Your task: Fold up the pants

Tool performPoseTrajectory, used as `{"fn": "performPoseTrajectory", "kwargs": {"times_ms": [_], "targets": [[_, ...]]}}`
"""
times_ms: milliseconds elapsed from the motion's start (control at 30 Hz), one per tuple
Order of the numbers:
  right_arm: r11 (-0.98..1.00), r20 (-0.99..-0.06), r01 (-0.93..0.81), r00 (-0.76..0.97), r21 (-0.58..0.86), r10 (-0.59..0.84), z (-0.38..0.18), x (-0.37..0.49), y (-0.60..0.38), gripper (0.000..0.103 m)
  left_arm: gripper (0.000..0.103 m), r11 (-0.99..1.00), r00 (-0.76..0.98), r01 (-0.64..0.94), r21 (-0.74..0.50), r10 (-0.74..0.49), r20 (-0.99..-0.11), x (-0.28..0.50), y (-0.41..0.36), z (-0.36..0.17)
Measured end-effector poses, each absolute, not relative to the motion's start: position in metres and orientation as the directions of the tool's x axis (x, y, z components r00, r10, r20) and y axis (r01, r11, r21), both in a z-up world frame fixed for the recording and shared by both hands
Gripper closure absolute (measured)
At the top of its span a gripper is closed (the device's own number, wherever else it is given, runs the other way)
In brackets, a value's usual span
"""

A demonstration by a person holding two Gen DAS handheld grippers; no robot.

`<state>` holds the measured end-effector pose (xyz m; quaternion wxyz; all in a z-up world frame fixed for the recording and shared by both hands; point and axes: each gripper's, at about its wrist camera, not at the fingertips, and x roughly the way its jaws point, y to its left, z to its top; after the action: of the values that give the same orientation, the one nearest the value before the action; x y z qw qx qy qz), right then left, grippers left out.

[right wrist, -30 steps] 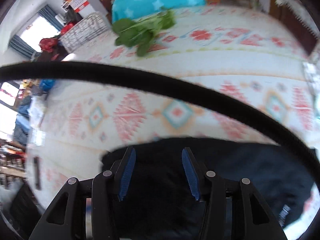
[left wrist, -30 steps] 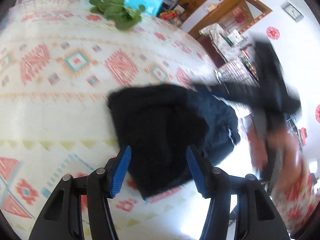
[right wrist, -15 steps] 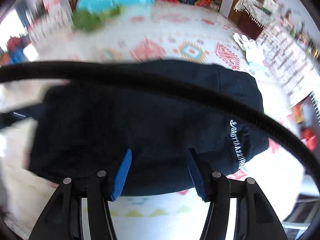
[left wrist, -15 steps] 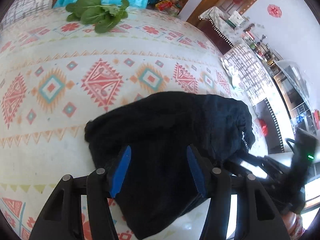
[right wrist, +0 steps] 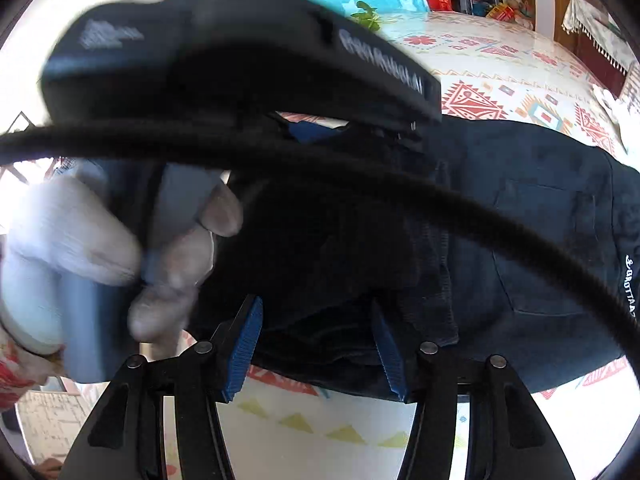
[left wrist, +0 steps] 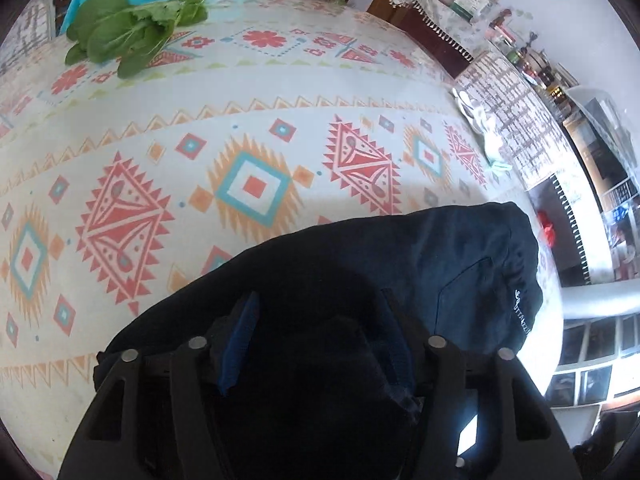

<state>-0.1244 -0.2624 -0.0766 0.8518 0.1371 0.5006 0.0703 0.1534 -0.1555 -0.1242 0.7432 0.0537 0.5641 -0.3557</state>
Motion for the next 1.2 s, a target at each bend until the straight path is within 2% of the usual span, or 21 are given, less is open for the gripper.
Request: {"fn": "performPoseTrajectory", "kwargs": {"times_ms": [67, 167, 233, 367, 500, 667, 767, 867, 1200], "targets": [[0.954, -0.834, 0.009, 0.489, 0.298, 0.256, -0.075, -0.127, -0.265, 0.045, 0.033, 0.737, 0.119, 0.606, -0.3, -0.457, -0.882, 0.15, -0.16, -0.124], [0.945, -0.822, 0.023, 0.501, 0.326, 0.271, -0.071, -0.134, -0.276, 0.044, 0.032, 0.736, 0.125, 0.618, -0.276, -0.439, -0.89, 0.148, -0.163, -0.123], [0.942, -0.813, 0.036, 0.517, 0.334, 0.268, -0.065, -0.145, -0.292, 0.043, 0.033, 0.738, 0.117, 0.602, -0.305, -0.459, -0.881, 0.15, -0.158, -0.114], [0.943, -0.81, 0.116, 0.551, 0.313, 0.201, -0.06, -0.168, -0.33, 0.041, 0.033, 0.728, 0.141, 0.594, -0.343, -0.513, -0.847, 0.149, -0.153, -0.085], [0.905, -0.808, 0.27, 0.576, 0.329, 0.122, -0.063, -0.201, -0.391, 0.04, 0.032, 0.681, 0.152, 0.66, -0.317, -0.535, -0.831, 0.133, -0.172, -0.058], [0.832, -0.805, 0.414, 0.589, 0.37, 0.065, -0.073, -0.232, -0.451, 0.039, 0.032, 0.606, 0.188, 0.772, -0.19, -0.504, -0.843, 0.101, -0.22, -0.042], [0.804, -0.796, 0.455, 0.604, 0.382, 0.037, -0.07, -0.251, -0.471, 0.034, 0.032, 0.56, 0.184, 0.817, -0.139, -0.481, -0.857, 0.084, -0.255, -0.045], [0.784, -0.789, 0.482, 0.615, 0.391, 0.015, -0.066, -0.256, -0.473, 0.029, 0.032, 0.528, 0.175, 0.842, -0.111, -0.463, -0.869, 0.072, -0.288, -0.05], [0.761, -0.761, 0.472, 0.647, 0.445, 0.044, -0.067, -0.269, -0.523, 0.025, 0.032, 0.466, 0.142, 0.882, -0.073, -0.41, -0.901, 0.05, -0.376, -0.07]]}}
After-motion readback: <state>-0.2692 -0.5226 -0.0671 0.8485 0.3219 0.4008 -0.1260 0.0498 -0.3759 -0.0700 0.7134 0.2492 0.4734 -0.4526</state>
